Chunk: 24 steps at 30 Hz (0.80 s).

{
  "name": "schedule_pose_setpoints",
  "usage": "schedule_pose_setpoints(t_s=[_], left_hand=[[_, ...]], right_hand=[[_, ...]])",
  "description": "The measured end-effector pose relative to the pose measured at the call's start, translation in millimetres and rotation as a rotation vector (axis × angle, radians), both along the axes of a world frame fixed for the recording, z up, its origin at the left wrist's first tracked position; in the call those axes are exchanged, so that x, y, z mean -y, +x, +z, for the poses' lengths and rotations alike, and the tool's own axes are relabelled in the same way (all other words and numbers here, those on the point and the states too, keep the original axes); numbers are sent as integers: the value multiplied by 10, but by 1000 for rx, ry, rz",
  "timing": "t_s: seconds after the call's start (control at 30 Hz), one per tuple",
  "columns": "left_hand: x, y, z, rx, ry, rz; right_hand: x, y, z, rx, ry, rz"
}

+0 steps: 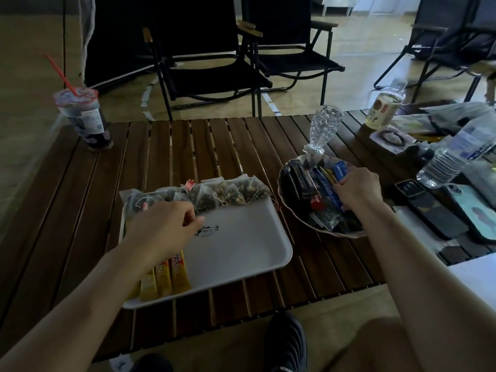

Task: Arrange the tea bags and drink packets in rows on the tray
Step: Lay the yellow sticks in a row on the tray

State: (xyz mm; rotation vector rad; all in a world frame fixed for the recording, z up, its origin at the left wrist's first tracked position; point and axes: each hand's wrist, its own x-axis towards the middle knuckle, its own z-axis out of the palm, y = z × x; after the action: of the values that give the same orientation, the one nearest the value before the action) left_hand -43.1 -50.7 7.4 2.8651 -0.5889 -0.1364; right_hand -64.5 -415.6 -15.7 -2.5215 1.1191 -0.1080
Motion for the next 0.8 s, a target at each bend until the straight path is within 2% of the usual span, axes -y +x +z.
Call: schedule_pose_setpoints(t_s=[0.27,0.37,0.47,0.57,0.63,0.7,0.8], left_hand=[[-8,-11,-50,-1,-5,-36],[-43,-14,-48,5,-10,-38],[-100,4,-38,-3,-36,-32],[-186,27,-3,9,-44,-16],[-264,31,23,16,-52,-2],[-363,30,45,8,-51,14],[-526,26,78,-26,-55,40]], right_hand=[[-144,-24,61,29,-53,-28],[-185,-66,108,97,-74,-16],[-259,-75,262,253,-23,-3],[-381,-53,425,452,260,-22],[-471,-40,465,534,629,-28],[-569,-36,470,561,951,40],[-809,-18,511,541,1251,180]])
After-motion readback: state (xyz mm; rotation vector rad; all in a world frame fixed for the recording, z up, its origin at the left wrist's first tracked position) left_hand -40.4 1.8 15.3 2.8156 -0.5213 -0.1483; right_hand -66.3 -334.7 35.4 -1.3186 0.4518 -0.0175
